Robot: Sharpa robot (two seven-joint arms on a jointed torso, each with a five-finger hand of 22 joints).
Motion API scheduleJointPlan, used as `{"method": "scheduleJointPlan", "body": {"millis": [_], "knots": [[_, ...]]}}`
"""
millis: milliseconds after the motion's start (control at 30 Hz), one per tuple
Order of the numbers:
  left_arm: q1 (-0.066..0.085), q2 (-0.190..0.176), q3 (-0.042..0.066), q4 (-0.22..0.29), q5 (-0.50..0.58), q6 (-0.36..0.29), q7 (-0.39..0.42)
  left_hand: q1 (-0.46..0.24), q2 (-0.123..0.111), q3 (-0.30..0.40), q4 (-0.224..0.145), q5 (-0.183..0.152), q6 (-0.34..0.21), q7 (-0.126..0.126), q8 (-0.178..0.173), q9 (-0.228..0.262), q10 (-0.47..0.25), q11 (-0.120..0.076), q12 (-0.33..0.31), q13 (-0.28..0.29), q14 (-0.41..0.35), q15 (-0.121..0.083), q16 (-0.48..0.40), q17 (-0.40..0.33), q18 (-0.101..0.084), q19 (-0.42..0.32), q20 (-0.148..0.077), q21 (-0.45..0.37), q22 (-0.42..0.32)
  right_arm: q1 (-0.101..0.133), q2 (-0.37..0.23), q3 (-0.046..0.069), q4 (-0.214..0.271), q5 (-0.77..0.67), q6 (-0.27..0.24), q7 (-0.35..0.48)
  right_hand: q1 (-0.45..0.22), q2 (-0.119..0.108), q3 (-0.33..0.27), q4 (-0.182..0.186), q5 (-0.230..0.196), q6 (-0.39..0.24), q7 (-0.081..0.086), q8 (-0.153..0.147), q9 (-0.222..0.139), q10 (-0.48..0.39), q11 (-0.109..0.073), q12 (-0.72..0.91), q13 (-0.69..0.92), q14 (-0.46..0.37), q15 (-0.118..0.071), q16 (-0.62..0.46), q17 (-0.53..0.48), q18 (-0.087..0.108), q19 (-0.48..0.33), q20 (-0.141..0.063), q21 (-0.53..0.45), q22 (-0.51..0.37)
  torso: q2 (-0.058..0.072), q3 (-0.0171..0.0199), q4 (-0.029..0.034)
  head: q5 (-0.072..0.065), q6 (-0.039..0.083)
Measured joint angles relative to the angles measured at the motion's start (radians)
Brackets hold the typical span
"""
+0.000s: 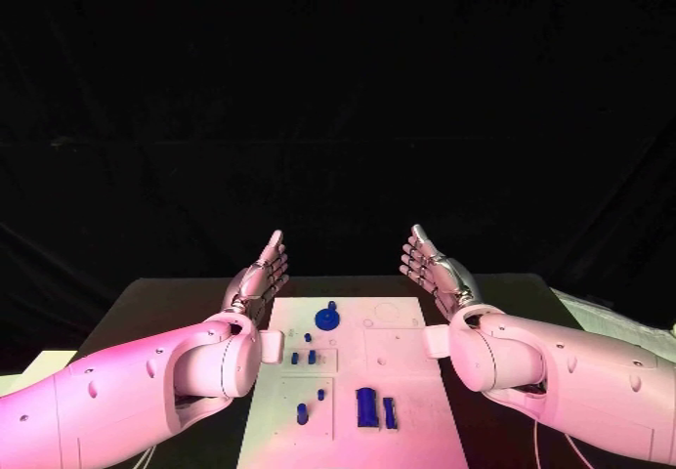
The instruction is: Assemble the parts on the task board
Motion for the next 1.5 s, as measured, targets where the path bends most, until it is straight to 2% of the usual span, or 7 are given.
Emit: {"method": "scheduleJointPlan", "body": {"millis": [200,367,800,900,1067,1200,1500], "knots": [[-0.002,0.0,0.001,0.005,-0.014,-0.055,0.019,-0.097,0.001,-0.045,0.001,0.0,-0.068,-0.007,0.0,-0.001,-0.07,-0.013,0.0,-0.001,-0.064,-0.007,-0.004,-0.001,-0.023,-0.053,-0.054,0.0,-0.033,-0.004,-0.001,0.002,0.009,0.028,-0.059,0.028,-0.108,-0.005,0.014,0.0,-0.01,-0.068,-0.016,0.0,-0.004,-0.078,-0.005,0.0,-0.006,-0.079,-0.002,-0.004,-0.016,-0.028,-0.07,-0.025,-0.036,-0.046,0.0,0.0007,-0.0002,0.0,0.0],[-0.002,0.0,0.001,0.006,-0.02,-0.074,0.028,-0.167,0.001,-0.056,-0.001,0.0,-0.116,-0.009,0.0,-0.001,-0.12,-0.017,0.0,-0.001,-0.109,-0.01,-0.004,-0.001,-0.039,-0.088,-0.077,0.0,-0.059,-0.004,-0.001,0.002,0.009,0.041,-0.08,0.04,-0.184,-0.006,0.018,0.001,-0.01,-0.115,-0.022,-0.002,-0.005,-0.132,-0.007,0.0,-0.008,-0.134,-0.003,-0.004,-0.021,-0.028,-0.119,-0.034,-0.045,-0.082,0.0,0.001,-0.0003,0.0,0.0],[-0.002,0.0,0.001,0.006,-0.026,-0.091,0.035,-0.283,0.001,-0.068,-0.001,0.0,-0.193,-0.01,0.0,-0.002,-0.201,-0.019,0.0,-0.001,-0.181,-0.011,-0.004,-0.001,-0.039,-0.15,-0.088,0.0,-0.141,-0.004,-0.001,0.002,0.009,0.052,-0.097,0.05,-0.309,-0.008,0.019,0.0,-0.014,-0.192,-0.027,-0.004,-0.006,-0.22,-0.008,0.0,-0.009,-0.225,-0.005,-0.004,-0.024,-0.028,-0.197,-0.041,-0.049,-0.103,0.0,0.001,-0.0003,0.0,0.0],[-0.002,0.0,0.001,0.006,-0.026,-0.092,0.035,-0.301,0.001,-0.068,-0.001,0.0,-0.206,-0.011,0.0,-0.002,-0.214,-0.02,0.0,-0.001,-0.195,-0.011,-0.004,-0.001,-0.039,-0.186,-0.089,0.0,-0.145,-0.004,-0.001,0.002,0.009,0.053,-0.099,0.051,-0.336,-0.009,0.019,0.0,-0.014,-0.209,-0.025,-0.004,-0.006,-0.24,-0.009,0.0,-0.009,-0.245,-0.005,-0.004,-0.024,-0.044,-0.216,-0.041,-0.053,-0.105,0.0,0.001,-0.0003,0.0,0.0],[-0.002,0.0,0.001,0.006,-0.026,-0.093,0.036,-0.324,-0.002,-0.068,-0.001,0.0,-0.246,-0.01,0.0,-0.002,-0.248,-0.021,0.0,-0.001,-0.242,-0.011,-0.004,-0.001,-0.039,-0.213,-0.091,0.0,-0.149,-0.004,-0.001,0.002,0.01,0.054,-0.1,0.052,-0.485,-0.008,0.019,0.0,-0.014,-0.306,-0.026,-0.004,-0.006,-0.348,-0.008,0.0,-0.009,-0.355,-0.004,-0.004,-0.024,-0.044,-0.315,-0.04,-0.053,-0.106,0.0,0.001,-0.0003,0.0,0.0],[-0.002,0.0,0.001,0.006,-0.027,-0.094,0.037,-0.435,0.001,-0.068,-0.001,0.0,-0.306,-0.011,0.0,-0.002,-0.316,-0.021,0.0,-0.001,-0.288,-0.011,-0.004,-0.001,-0.039,-0.24,-0.09,0.0,-0.152,-0.004,-0.001,0.002,0.01,0.055,-0.101,0.052,-0.49,-0.008,0.019,0.0,-0.014,-0.306,-0.026,-0.004,-0.006,-0.348,-0.008,0.0,-0.009,-0.355,-0.004,-0.004,-0.024,-0.044,-0.315,-0.04,-0.053,-0.107,0.0,0.0009,-0.0003,0.0,0.0],[-0.002,0.0,0.001,0.006,-0.027,-0.095,0.037,-0.442,0.001,-0.068,-0.001,0.0,-0.306,-0.011,0.0,-0.002,-0.316,-0.021,0.0,0.0,-0.288,-0.011,-0.004,-0.001,-0.039,-0.239,-0.09,0.0,-0.152,-0.004,-0.001,0.002,0.01,0.055,-0.102,0.053,-0.49,-0.008,0.019,0.0,-0.014,-0.306,-0.026,-0.004,-0.005,-0.348,-0.008,0.0,-0.009,-0.355,-0.004,-0.004,-0.024,-0.044,-0.315,-0.04,-0.053,-0.106,0.0,0.0009,-0.0003,0.0,0.001]]}}
